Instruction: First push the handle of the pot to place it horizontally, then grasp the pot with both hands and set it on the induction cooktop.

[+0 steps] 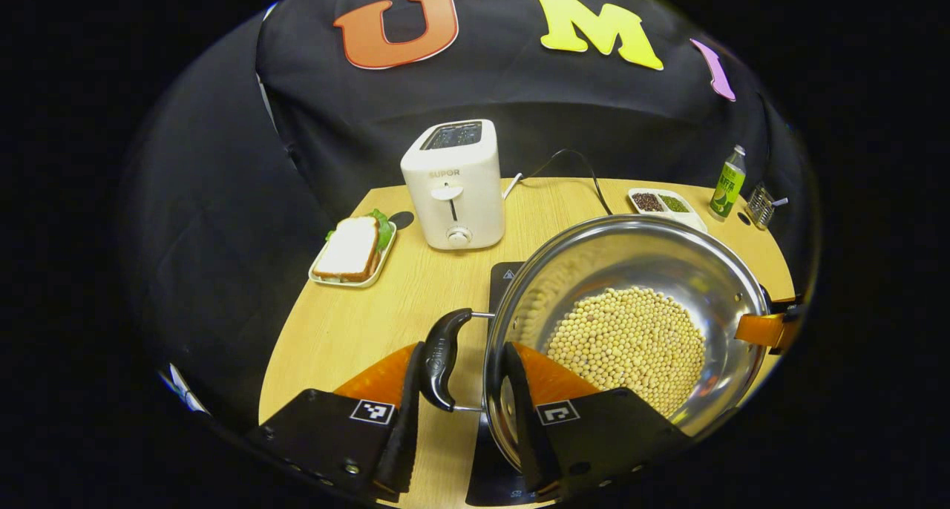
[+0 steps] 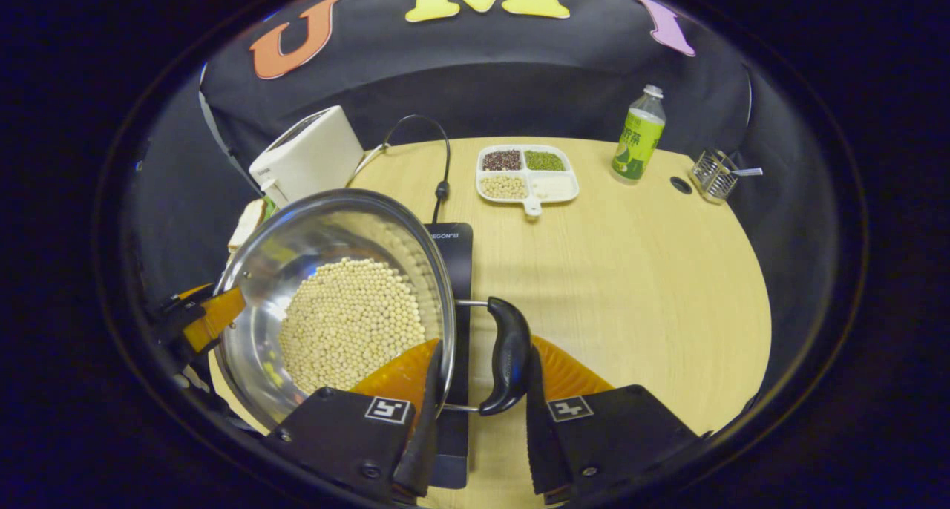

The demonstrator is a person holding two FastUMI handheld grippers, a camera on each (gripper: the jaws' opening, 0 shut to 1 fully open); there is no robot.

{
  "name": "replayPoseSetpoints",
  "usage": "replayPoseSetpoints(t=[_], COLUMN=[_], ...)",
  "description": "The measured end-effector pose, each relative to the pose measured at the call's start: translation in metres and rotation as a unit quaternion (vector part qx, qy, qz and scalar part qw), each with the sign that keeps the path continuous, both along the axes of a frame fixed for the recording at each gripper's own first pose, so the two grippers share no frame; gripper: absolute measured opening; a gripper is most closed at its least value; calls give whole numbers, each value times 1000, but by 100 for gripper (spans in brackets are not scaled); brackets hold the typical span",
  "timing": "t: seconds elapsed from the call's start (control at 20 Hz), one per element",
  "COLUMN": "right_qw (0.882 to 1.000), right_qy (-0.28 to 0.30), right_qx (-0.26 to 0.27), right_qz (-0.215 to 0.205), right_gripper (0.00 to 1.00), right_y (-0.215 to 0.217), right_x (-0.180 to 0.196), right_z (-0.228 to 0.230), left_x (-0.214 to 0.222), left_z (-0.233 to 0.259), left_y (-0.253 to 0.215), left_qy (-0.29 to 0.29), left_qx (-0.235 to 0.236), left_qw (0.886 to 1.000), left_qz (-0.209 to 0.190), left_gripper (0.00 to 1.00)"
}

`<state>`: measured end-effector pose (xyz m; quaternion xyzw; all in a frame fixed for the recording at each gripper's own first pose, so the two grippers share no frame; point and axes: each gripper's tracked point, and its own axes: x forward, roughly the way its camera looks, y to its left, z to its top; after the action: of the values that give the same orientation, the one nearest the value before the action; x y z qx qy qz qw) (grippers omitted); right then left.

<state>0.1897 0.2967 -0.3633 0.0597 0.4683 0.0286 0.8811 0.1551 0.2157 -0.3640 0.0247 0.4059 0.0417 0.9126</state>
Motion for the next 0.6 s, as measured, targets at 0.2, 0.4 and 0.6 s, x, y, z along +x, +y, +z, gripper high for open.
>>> replayPoseSetpoints(t=[0.2, 0.4, 0.6], right_qw=[1000, 1000, 998], right_qy=[-12, -14, -50], right_qx=[3, 6, 36], right_qz=[-1, -7, -18], right_gripper=[53, 55, 64], right_y=[-1, -2, -5], right_x=[0, 0, 2], right_z=[0, 0, 8], left_x=[1, 3, 0], left_z=[-1, -2, -3], left_y=[0, 0, 4], left_qy=[-8, -8, -18], left_qx=[5, 6, 3], left_qw=[1000, 1000, 999], left_qz=[-12, -17, -30], left_gripper=[57, 69, 55])
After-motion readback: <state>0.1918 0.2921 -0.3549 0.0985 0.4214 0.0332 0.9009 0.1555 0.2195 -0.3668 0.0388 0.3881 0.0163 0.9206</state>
